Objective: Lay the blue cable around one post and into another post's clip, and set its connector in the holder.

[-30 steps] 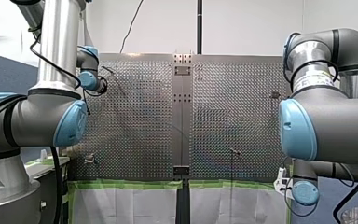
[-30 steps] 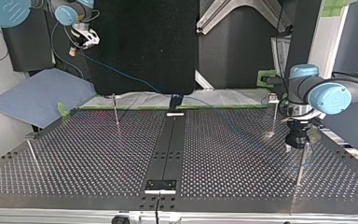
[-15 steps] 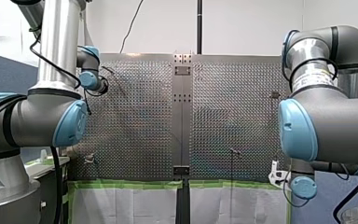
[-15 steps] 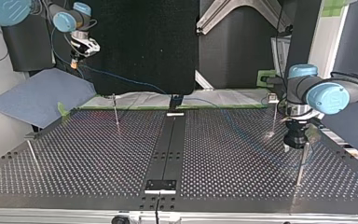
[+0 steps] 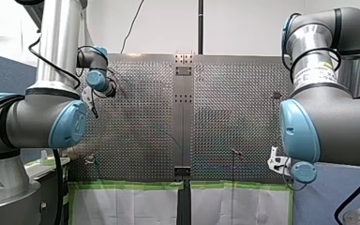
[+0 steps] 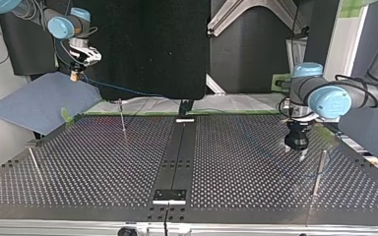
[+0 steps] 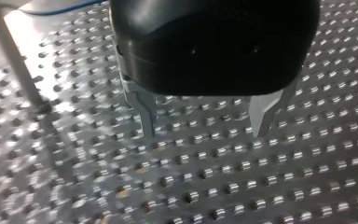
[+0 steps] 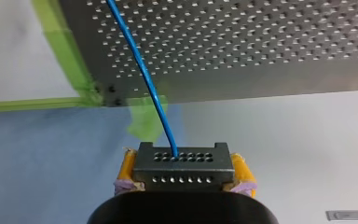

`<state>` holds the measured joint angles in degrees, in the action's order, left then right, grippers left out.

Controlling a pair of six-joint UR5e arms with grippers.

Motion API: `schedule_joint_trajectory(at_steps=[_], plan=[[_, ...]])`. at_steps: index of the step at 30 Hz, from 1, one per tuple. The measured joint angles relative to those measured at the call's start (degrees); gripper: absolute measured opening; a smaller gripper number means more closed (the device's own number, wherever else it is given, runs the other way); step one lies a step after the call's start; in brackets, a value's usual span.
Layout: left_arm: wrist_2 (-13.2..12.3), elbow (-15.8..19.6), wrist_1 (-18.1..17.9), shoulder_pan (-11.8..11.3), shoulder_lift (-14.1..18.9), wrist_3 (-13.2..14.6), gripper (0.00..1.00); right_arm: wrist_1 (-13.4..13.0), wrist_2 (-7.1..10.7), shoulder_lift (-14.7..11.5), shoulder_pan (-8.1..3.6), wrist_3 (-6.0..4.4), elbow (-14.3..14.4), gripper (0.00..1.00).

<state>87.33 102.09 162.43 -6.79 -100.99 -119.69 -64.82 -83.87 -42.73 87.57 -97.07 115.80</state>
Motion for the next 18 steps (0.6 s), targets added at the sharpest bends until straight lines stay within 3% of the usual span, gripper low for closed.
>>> schedule_joint_trajectory(at_steps=[9,18], plan=[[1.3,3.7,1.6,3.4,1.5,2.8,1.00,1.6,0.54,-3.7,0.14,-0.12,-1.2,0.00],[2.5,7.1,1.4,3.0,4.5,1.8,1.00,2.1,0.63,-4.1,0.54,-0.55,-1.3,0.00]])
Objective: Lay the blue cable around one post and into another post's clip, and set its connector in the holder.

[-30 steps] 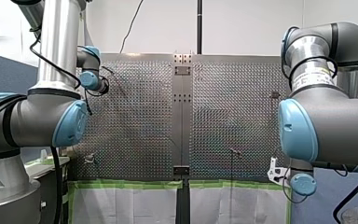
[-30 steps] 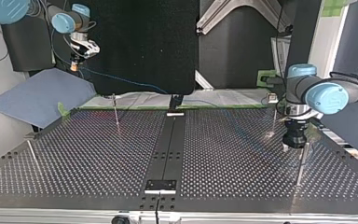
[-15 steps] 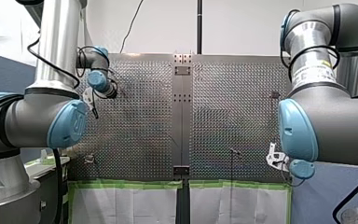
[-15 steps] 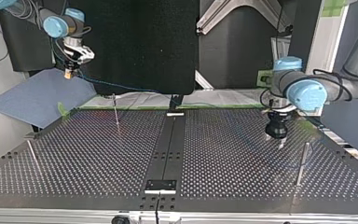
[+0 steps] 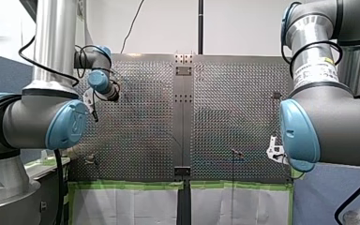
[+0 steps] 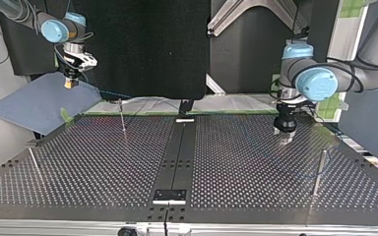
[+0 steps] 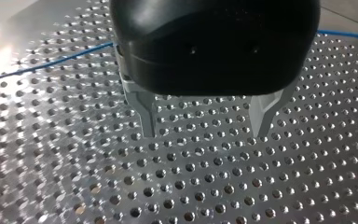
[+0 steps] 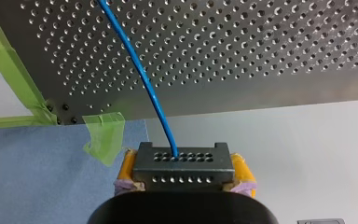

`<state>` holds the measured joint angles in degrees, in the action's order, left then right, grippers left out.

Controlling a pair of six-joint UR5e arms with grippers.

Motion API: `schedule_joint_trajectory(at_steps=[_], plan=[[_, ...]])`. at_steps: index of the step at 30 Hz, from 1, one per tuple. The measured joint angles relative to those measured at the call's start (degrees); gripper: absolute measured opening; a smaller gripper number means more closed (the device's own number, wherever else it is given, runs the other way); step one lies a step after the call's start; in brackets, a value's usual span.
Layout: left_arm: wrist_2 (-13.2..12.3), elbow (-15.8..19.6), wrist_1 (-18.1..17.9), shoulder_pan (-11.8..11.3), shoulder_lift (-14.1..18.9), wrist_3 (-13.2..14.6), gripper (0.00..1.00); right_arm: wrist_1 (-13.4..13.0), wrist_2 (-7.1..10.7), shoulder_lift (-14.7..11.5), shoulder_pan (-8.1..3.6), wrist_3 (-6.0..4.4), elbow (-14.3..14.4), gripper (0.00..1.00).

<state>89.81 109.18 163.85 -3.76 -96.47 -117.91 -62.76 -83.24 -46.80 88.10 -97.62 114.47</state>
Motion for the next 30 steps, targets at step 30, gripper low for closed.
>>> schedule_joint_trajectory(at_steps=[30], plan=[[7.9,-2.5,14.5,-1.7,15.1,7.8,1.00,0.2,1.25,0.0,1.02,-0.33,-0.1,0.00]])
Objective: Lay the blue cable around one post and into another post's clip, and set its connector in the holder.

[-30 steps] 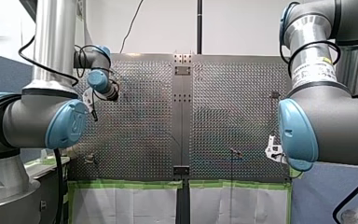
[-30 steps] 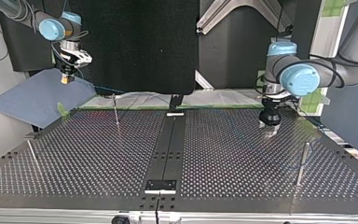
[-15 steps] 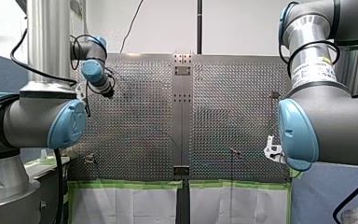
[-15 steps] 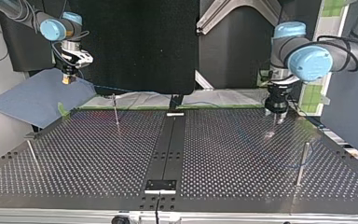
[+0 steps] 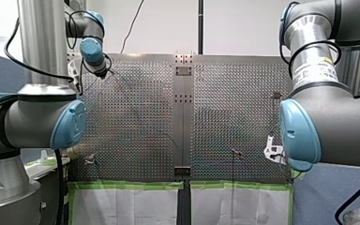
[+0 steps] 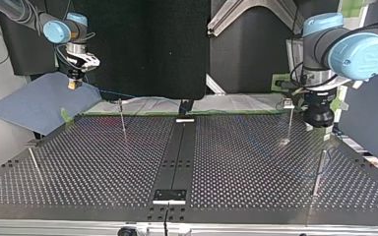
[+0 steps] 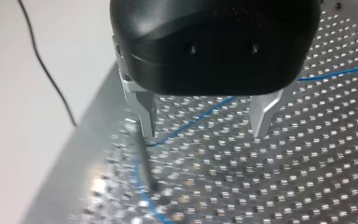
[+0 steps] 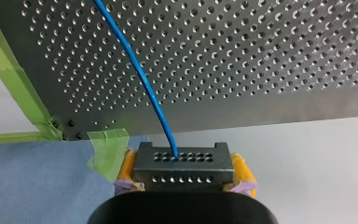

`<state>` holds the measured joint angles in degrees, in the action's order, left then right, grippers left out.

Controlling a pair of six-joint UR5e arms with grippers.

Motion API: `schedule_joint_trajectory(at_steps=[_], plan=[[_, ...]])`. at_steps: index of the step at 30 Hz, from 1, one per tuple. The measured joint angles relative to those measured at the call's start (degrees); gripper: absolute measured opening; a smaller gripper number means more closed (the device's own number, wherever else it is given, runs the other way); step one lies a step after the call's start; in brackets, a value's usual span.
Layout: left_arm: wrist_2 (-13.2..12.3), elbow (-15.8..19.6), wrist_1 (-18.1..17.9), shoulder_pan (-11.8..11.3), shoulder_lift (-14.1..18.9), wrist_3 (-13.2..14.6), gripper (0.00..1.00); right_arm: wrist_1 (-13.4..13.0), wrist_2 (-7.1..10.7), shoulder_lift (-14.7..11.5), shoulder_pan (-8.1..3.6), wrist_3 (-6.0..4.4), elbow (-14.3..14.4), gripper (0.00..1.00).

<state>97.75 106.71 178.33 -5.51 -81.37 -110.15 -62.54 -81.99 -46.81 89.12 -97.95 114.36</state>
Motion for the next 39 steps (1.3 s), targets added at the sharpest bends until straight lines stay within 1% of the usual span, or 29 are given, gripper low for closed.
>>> schedule_joint_trajectory(at_steps=[10,12,17,20,23,30,33,39], plan=[[4.4,-4.4,4.4,0.6,4.4,4.4,1.00,0.1,0.24,0.0,0.16,-0.04,0.0,0.00],[4.7,-5.5,5.5,0.9,5.5,5.5,1.00,0.1,0.24,0.0,0.21,-0.06,0.0,0.00],[4.2,-7.9,8.0,2.0,7.7,8.0,1.00,0.1,0.23,0.0,0.30,-0.06,0.0,0.00],[4.7,-8.5,9.6,2.8,7.3,9.4,1.00,0.1,0.24,0.0,0.31,-0.06,0.0,0.00],[5.7,-8.7,11.2,3.7,6.2,10.2,1.00,0.0,0.24,0.0,0.42,-0.07,0.0,0.00],[8.8,-8.7,14.7,5.6,3.1,11.6,1.00,0.1,0.24,0.0,0.58,-0.04,0.0,0.00],[9.7,-8.8,16.1,5.8,2.5,11.8,1.00,0.1,0.24,0.0,0.64,-0.04,0.0,0.00],[10.1,-9.7,19.0,5.5,2.7,11.9,1.00,0.1,0.24,0.0,0.79,-0.06,0.0,0.00]])
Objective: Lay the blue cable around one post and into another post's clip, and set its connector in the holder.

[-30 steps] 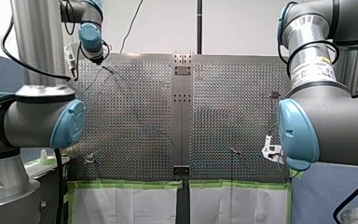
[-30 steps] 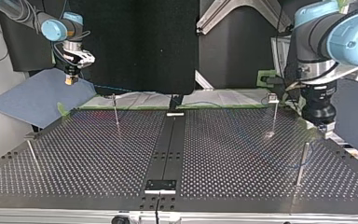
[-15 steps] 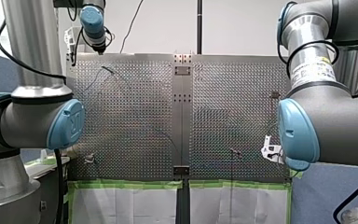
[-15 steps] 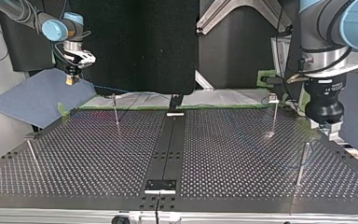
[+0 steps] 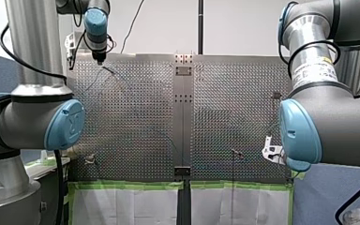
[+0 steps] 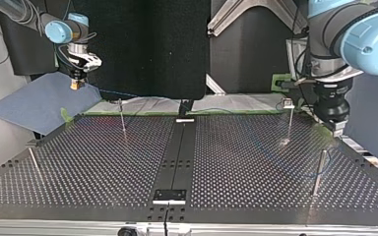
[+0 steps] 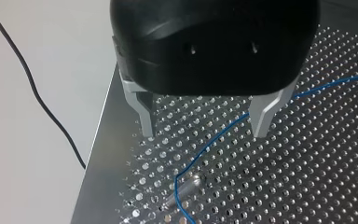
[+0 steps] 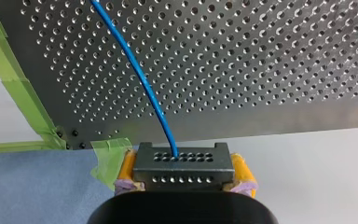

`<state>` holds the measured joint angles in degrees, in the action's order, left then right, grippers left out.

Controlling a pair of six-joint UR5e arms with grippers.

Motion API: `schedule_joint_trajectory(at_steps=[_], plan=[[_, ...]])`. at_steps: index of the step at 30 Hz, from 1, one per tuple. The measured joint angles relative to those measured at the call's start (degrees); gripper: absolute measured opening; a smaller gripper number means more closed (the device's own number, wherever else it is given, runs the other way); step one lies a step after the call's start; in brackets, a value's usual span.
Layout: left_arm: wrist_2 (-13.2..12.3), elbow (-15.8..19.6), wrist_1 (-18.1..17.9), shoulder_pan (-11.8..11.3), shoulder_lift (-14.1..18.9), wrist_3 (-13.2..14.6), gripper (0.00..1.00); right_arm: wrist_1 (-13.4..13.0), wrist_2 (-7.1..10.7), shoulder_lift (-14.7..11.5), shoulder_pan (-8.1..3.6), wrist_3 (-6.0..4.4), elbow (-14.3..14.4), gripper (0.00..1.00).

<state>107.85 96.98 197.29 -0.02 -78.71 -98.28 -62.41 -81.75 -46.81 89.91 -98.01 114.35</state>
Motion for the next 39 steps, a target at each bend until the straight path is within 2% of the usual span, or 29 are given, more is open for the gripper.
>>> schedule_joint_trajectory(at_steps=[5,15,24,29,39], plan=[[-0.2,-0.9,2.4,-0.1,0.1,0.0,1.00,0.0,-0.01,0.0,0.11,-0.01,0.0,0.00],[-3.6,-1.1,7.8,0.0,0.0,-0.1,1.00,0.0,0.00,0.0,0.21,-0.08,0.0,0.00],[-3.7,-1.1,9.6,0.3,0.0,-0.3,1.00,0.0,0.00,0.0,0.27,-0.09,0.0,0.00],[-2.6,-1.1,9.8,0.4,0.0,-0.5,1.00,0.1,0.00,0.0,0.36,-0.09,0.0,0.00],[2.2,-0.8,10.2,1.0,0.2,-0.8,1.00,0.1,0.00,0.0,0.55,-0.09,0.0,0.00]])
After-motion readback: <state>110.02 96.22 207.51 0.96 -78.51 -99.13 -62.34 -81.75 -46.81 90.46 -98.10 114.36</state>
